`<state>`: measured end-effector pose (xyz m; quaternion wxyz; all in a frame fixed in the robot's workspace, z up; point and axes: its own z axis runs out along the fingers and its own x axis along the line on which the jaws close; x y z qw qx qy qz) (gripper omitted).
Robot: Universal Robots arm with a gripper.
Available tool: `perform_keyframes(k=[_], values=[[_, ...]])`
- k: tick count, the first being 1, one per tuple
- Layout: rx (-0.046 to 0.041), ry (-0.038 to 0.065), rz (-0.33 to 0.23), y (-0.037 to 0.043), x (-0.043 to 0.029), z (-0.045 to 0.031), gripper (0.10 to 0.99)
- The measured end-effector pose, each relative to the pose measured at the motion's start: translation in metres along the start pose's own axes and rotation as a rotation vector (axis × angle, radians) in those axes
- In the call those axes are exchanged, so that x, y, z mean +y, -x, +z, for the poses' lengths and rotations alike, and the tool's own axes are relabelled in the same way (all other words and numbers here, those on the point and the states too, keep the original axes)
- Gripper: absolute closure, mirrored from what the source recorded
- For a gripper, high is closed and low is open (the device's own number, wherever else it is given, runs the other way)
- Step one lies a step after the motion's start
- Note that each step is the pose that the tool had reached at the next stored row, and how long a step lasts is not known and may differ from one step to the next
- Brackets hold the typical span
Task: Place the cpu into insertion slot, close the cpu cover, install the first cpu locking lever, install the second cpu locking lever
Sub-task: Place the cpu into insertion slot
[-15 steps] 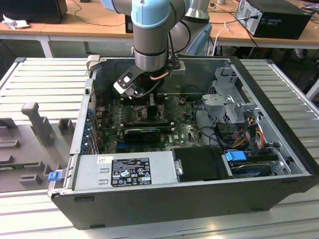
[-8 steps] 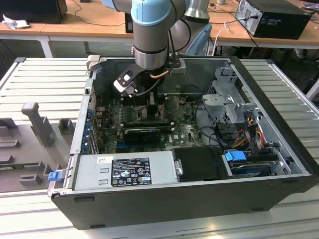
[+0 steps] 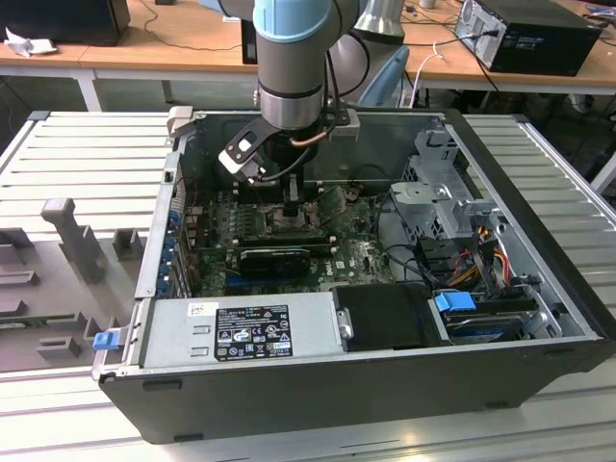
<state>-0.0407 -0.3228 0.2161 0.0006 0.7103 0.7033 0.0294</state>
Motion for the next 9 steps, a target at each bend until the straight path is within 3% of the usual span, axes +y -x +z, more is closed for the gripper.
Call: perform_keyframes(k=[9], values=[[-0.0001,0.0,0.0,-0.0002,0.0002,-0.0042,0.98]])
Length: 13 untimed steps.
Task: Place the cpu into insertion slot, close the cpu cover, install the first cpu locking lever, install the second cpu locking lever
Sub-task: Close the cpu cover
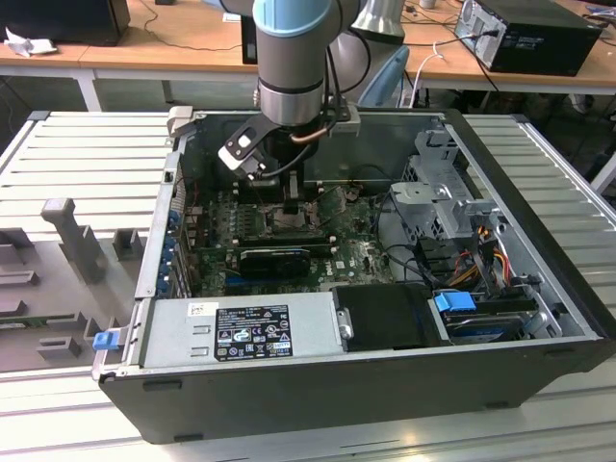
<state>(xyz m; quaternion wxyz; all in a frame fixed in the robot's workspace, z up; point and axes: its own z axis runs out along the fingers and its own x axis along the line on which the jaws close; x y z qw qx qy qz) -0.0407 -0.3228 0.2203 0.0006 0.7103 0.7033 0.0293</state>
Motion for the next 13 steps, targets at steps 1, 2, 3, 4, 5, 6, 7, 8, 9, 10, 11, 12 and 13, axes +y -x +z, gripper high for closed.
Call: perform_keyframes(k=[1,2,3,4,5,6,7,8,9,10,11,12,13], values=[[0.0,0.0,0.0,0.0,0.0,-0.0005,0.98],[0.0002,0.0,0.0,-0.0001,0.0,-0.0007,0.98],[0.0,0.0,0.0,0.0001,0.0003,-0.0008,0.98],[-0.0001,0.0,0.0,0.0004,0.003,-0.0007,0.98],[0.0001,0.0,0.0,0.0007,0.0048,-0.0006,0.98],[0.0,0.0,0.0,0.001,0.0057,-0.0006,0.98],[0.0,0.0,0.0,0.001,0.0063,-0.0006,0.98],[-0.0001,-0.001,0.0,0.0011,0.0072,-0.0006,0.98],[0.0,0.0,0.001,0.0011,0.0074,-0.0006,0.98],[-0.0002,-0.001,0.001,0.001,0.0075,-0.0009,0.98],[-0.0001,-0.001,0.001,0.0009,0.0076,-0.0033,0.98],[-0.0001,0.0,0.001,0.0008,0.0077,-0.005,0.98],[-0.0001,0.0,0.001,0.0007,0.0077,-0.0064,0.98]])
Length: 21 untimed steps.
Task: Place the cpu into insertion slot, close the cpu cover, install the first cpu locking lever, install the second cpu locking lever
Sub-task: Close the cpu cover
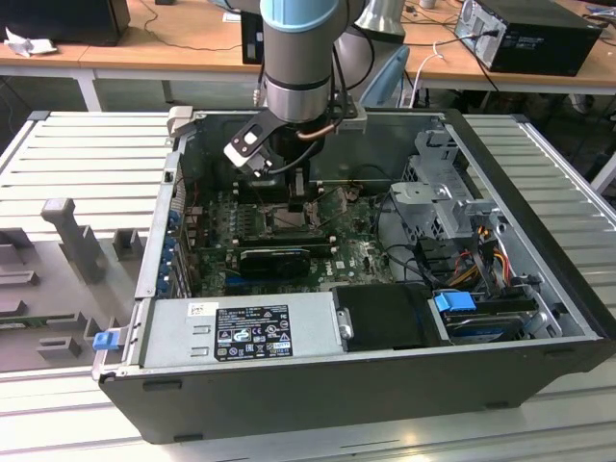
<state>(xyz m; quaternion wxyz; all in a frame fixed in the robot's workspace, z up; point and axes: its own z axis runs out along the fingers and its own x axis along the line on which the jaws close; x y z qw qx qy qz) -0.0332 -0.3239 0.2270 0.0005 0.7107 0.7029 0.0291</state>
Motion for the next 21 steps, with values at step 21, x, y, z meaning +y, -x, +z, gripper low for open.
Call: perform_keyframes(k=[21], values=[[-0.0014,0.0,0.0,-0.0009,0.001,-0.0104,0.98]])
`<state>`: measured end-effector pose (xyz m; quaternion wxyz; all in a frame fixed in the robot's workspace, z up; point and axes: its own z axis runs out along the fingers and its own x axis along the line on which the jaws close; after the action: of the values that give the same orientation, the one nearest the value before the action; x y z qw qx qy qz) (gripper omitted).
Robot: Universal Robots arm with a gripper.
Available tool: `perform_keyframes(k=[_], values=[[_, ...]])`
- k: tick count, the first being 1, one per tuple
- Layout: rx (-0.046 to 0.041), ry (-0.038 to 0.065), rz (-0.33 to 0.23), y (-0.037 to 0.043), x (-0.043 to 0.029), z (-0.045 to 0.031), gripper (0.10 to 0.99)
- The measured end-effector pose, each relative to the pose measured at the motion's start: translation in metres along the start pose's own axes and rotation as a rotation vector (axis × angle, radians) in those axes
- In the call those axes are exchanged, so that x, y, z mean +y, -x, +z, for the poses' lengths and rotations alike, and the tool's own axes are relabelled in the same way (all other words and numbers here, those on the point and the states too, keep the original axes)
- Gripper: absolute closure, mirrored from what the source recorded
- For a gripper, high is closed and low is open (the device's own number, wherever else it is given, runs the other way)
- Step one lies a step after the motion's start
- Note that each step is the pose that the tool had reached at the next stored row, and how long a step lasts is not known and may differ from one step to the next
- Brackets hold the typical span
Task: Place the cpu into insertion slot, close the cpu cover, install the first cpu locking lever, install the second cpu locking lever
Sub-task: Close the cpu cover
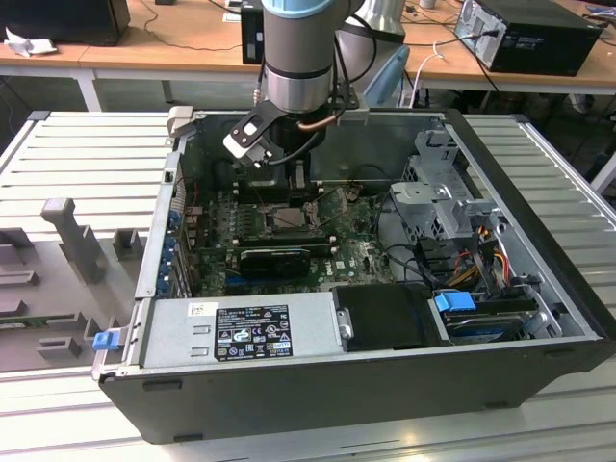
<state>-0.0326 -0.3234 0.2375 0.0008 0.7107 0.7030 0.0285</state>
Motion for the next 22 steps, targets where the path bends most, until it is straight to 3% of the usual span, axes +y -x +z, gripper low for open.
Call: perform_keyframes(k=[5,18,22], values=[[0.0001,-0.003,0.0,-0.0001,0.0093,0.0005,0.98],[-0.0001,-0.004,0.0,-0.0002,0.0122,0.0005,0.98],[0.0,-0.004,0.0,-0.0004,0.0124,-0.0054,0.98]])
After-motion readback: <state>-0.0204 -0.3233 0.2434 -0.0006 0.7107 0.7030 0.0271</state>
